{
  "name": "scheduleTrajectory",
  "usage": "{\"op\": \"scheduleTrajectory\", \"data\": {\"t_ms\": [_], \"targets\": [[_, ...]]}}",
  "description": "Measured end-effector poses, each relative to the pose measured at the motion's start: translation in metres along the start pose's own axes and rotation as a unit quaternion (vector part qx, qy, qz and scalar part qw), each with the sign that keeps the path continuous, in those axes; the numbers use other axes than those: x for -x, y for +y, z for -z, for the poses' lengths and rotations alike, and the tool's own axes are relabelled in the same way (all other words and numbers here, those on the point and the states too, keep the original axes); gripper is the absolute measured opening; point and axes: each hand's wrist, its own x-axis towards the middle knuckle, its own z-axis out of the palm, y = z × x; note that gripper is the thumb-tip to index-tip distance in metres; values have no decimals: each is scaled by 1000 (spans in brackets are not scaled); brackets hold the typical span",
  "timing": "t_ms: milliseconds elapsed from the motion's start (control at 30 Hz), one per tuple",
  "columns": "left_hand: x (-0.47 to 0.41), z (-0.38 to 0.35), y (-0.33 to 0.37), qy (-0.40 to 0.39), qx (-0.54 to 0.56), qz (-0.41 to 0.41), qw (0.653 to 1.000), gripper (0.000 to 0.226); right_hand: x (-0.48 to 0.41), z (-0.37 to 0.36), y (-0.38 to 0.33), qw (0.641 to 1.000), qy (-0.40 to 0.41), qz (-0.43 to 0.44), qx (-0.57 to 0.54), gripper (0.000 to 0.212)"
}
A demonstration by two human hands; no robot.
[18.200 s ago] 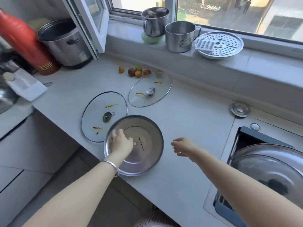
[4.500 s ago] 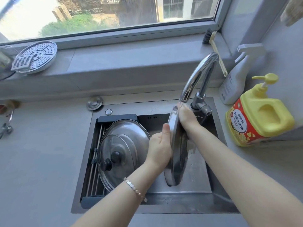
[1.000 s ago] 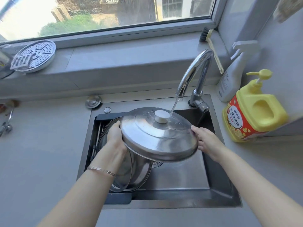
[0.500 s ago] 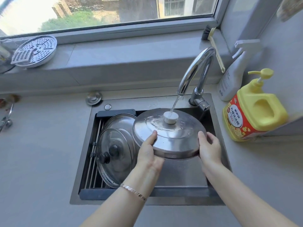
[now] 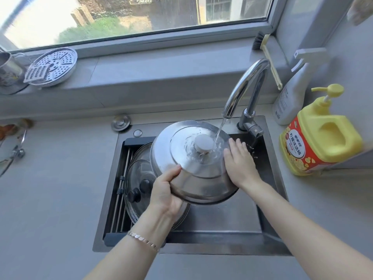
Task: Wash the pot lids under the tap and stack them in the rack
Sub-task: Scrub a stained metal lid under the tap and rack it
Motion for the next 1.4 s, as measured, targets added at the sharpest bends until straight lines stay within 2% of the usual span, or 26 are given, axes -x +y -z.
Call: {"op": "scheduleTrajectory", "data": {"t_ms": [100, 167, 233, 333, 400, 467, 533, 567, 633, 733, 800, 867, 900, 967, 1000, 1033, 1067, 1100, 1133, 1200, 1300, 1333, 1400], "targets": [[0, -4, 4, -20, 2, 20, 1000, 42, 44, -20, -34, 979, -16, 190, 77, 74], [1, -6, 6, -19, 11, 32, 999, 36, 58, -26, -39, 964, -27, 249, 87, 80], [2, -4, 6, -14, 6, 25, 1000, 30, 38, -18, -26, 978, -13, 198, 71, 74], [3, -1, 5, 3, -3, 10, 1000, 21, 6, 2, -5, 999, -10, 35, 10, 61], [0, 2, 6, 14, -9, -4, 1000, 19, 6, 2, -2, 1000, -5, 17, 21, 60], [-3, 4, 6, 17, -8, -11, 1000, 18, 21, -2, -7, 995, -3, 87, 56, 64], [-5, 4, 7, -2, -8, -2, 1000, 29, 42, -7, -12, 974, -8, 214, 75, 73], [-5, 4, 8, -12, -10, 6, 1000, 37, 45, -8, -10, 964, -13, 252, 81, 76], [-5, 6, 10, -25, -21, 16, 999, 43, 34, -5, -1, 966, 4, 245, 80, 76], [-2, 15, 12, -31, -53, 28, 998, 32, 0, 9, 13, 993, 27, 111, -7, 58], [0, 21, 14, -40, -63, 38, 996, 26, -12, 13, 13, 996, 38, 75, -14, 51], [-3, 28, 15, -36, -71, 38, 996, 28, -9, 10, 8, 991, 54, 121, 9, 51], [-5, 31, 16, -34, -77, 39, 996, 32, -6, 8, 6, 982, 58, 179, 15, 54], [-8, 34, 18, -36, -90, 50, 994, 34, -2, 5, 8, 957, 18, 289, 30, 59], [-8, 35, 18, -35, -99, 56, 993, 30, -6, 4, 13, 953, 2, 300, 30, 56], [-8, 36, 18, -35, -112, 60, 991, 26, -12, 4, 18, 965, -12, 261, 1, 52], [-8, 37, 18, -40, -124, 63, 989, 23, -18, 8, 22, 981, -20, 185, -54, 49], [-8, 38, 18, -47, -136, 69, 987, 24, -24, 12, 26, 989, -31, 101, -102, 48], [-8, 38, 18, -52, -144, 76, 985, 25, -29, 14, 28, 989, -37, 52, -131, 47], [-11, 40, 20, -53, -146, 89, 984, 32, -34, 18, 25, 990, -23, 59, -129, 45], [-16, 40, 26, -77, -153, 102, 980, 67, -39, 26, 13, 988, 24, 98, -117, 37], [-18, 39, 29, -90, -160, 99, 978, 68, -41, 30, 9, 990, 36, 84, -108, 33], [-22, 37, 32, -110, -182, 71, 975, 51, -47, 37, 0, 996, 38, 36, -72, 31]]}}
